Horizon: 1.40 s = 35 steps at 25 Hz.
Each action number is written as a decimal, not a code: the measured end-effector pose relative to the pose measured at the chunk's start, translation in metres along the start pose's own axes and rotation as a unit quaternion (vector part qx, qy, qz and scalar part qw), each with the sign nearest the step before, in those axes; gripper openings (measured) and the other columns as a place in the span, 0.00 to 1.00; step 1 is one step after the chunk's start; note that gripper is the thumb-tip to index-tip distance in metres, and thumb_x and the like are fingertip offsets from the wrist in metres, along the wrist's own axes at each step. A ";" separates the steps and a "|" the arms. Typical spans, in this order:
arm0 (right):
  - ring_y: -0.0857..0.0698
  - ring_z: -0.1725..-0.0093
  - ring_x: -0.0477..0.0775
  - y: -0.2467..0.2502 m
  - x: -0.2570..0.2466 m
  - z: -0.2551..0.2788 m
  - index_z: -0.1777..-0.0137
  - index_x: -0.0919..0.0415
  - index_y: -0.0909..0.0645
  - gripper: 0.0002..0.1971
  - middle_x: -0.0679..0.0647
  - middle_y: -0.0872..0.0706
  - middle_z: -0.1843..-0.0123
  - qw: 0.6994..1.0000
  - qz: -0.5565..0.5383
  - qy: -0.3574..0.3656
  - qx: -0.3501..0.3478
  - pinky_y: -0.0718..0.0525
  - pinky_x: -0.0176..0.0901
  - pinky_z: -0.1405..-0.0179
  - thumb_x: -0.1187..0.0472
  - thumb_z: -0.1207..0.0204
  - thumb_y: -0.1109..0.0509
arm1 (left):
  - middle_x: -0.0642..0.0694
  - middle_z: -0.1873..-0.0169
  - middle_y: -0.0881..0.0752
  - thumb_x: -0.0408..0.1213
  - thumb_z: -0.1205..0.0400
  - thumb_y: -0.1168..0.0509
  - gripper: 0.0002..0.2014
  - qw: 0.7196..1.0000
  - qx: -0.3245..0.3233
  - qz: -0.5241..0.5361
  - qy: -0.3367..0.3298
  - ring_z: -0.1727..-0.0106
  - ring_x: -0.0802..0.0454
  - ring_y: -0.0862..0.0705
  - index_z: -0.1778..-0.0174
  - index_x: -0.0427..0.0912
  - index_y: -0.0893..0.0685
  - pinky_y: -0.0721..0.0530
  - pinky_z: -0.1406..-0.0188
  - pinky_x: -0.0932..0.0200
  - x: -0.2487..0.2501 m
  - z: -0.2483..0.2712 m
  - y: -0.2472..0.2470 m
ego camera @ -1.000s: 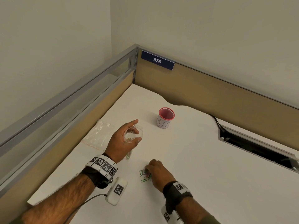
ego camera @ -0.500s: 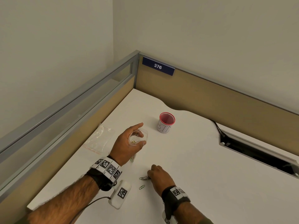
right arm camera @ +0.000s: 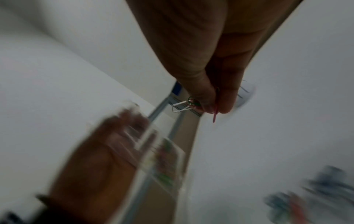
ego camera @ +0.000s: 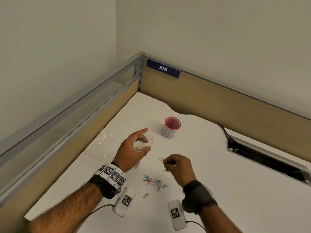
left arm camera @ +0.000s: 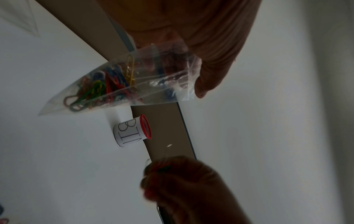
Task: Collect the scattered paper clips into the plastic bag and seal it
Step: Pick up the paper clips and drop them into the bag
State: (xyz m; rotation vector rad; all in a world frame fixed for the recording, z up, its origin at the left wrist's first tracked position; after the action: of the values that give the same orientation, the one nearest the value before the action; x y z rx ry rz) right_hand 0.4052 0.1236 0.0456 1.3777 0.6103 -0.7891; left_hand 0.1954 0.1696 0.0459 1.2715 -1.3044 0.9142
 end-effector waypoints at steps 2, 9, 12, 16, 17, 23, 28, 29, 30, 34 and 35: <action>0.12 0.67 0.47 0.017 -0.027 0.000 0.60 0.59 0.12 0.08 0.55 0.10 0.61 0.998 -0.051 0.022 0.021 0.14 0.31 0.63 0.74 0.29 0.26 | 0.50 0.52 0.14 0.31 0.24 0.24 0.31 1.000 -0.003 -0.001 0.001 0.38 0.53 0.15 0.25 0.50 0.22 0.22 0.33 0.65 0.001 0.000 -0.003; 0.11 0.61 0.48 0.027 -0.112 -0.015 0.53 0.61 0.11 0.07 0.54 0.09 0.58 0.988 -0.104 0.114 0.028 0.10 0.35 0.56 0.71 0.26 0.26 | 0.50 0.46 0.13 0.31 0.24 0.23 0.31 1.000 -0.010 -0.002 0.000 0.37 0.55 0.15 0.25 0.50 0.22 0.18 0.36 0.62 0.003 0.001 -0.010; 0.11 0.57 0.49 0.009 -0.121 -0.018 0.52 0.60 0.11 0.06 0.54 0.10 0.55 0.990 -0.031 0.139 0.003 0.11 0.38 0.54 0.69 0.26 0.27 | 0.52 0.38 0.13 0.31 0.25 0.23 0.29 1.000 -0.009 0.002 -0.007 0.35 0.60 0.15 0.28 0.51 0.21 0.18 0.35 0.66 0.006 0.001 -0.012; 0.14 0.52 0.53 -0.004 -0.124 -0.017 0.51 0.56 0.12 0.08 0.54 0.13 0.53 0.982 0.069 0.175 -0.014 0.11 0.50 0.49 0.68 0.24 0.29 | 0.58 0.43 0.12 0.24 0.25 0.26 0.26 1.000 0.016 0.006 -0.014 0.41 0.71 0.15 0.35 0.52 0.19 0.20 0.43 0.77 0.012 0.001 -0.013; 0.14 0.52 0.54 -0.005 -0.125 -0.016 0.51 0.57 0.13 0.08 0.55 0.13 0.53 0.980 0.084 0.179 -0.016 0.12 0.51 0.49 0.68 0.24 0.30 | 0.59 0.44 0.13 0.23 0.25 0.26 0.26 1.000 0.018 0.002 -0.016 0.42 0.73 0.15 0.36 0.52 0.19 0.21 0.44 0.78 0.012 0.001 -0.013; 0.16 0.49 0.55 -0.003 -0.127 -0.010 0.46 0.60 0.14 0.10 0.57 0.14 0.48 0.969 0.159 0.181 -0.047 0.14 0.47 0.45 0.68 0.20 0.36 | 0.69 0.48 0.11 0.24 0.27 0.25 0.28 1.000 0.006 0.020 -0.006 0.42 0.70 0.14 0.37 0.57 0.19 0.18 0.41 0.73 0.006 0.000 -0.015; 0.15 0.48 0.55 -0.002 -0.126 -0.009 0.45 0.60 0.14 0.10 0.56 0.13 0.46 0.970 0.155 0.181 -0.044 0.14 0.47 0.43 0.67 0.19 0.35 | 0.56 0.40 0.13 0.22 0.26 0.25 0.29 1.000 -0.003 0.024 -0.002 0.39 0.70 0.15 0.31 0.47 0.20 0.20 0.39 0.74 0.007 0.001 -0.015; 0.15 0.48 0.55 -0.001 -0.127 -0.008 0.45 0.60 0.14 0.10 0.56 0.13 0.46 0.970 0.152 0.184 -0.040 0.14 0.46 0.43 0.67 0.19 0.35 | 0.56 0.40 0.13 0.21 0.26 0.26 0.29 1.000 -0.003 0.021 -0.005 0.39 0.70 0.15 0.31 0.47 0.20 0.20 0.39 0.74 0.008 0.001 -0.015; 0.15 0.49 0.54 0.000 -0.128 -0.007 0.45 0.60 0.14 0.09 0.57 0.13 0.47 0.971 0.146 0.187 -0.035 0.14 0.46 0.44 0.67 0.19 0.35 | 0.56 0.41 0.13 0.22 0.26 0.26 0.28 1.000 -0.002 0.016 -0.009 0.39 0.70 0.15 0.32 0.49 0.20 0.20 0.39 0.74 0.009 0.001 -0.015; 0.13 0.54 0.53 0.013 -0.128 -0.008 0.48 0.62 0.14 0.09 0.57 0.12 0.52 0.979 0.065 0.192 0.019 0.12 0.41 0.50 0.69 0.20 0.35 | 0.56 0.47 0.12 0.28 0.25 0.24 0.31 1.000 -0.004 -0.015 -0.022 0.41 0.64 0.15 0.30 0.60 0.23 0.20 0.40 0.72 0.011 0.000 -0.013; 0.13 0.55 0.52 0.018 -0.127 -0.008 0.49 0.62 0.14 0.09 0.57 0.12 0.53 0.980 0.041 0.190 0.033 0.12 0.37 0.52 0.71 0.20 0.35 | 0.53 0.50 0.13 0.31 0.24 0.24 0.31 0.999 -0.007 -0.020 -0.024 0.42 0.60 0.15 0.28 0.57 0.23 0.18 0.39 0.68 0.010 0.000 -0.011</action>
State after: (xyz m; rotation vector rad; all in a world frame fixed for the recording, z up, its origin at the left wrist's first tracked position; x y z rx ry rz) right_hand 0.3425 0.1489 0.1549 1.6206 0.8223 -0.4835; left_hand 0.2077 0.1657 0.0540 1.3098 -1.3156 0.8496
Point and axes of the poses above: each hand's wrist, its own z-axis away from the middle knuckle, its own y-axis out of the back of the hand, x = y × z, the point moved 2 cm from there along -z, towards the middle knuckle
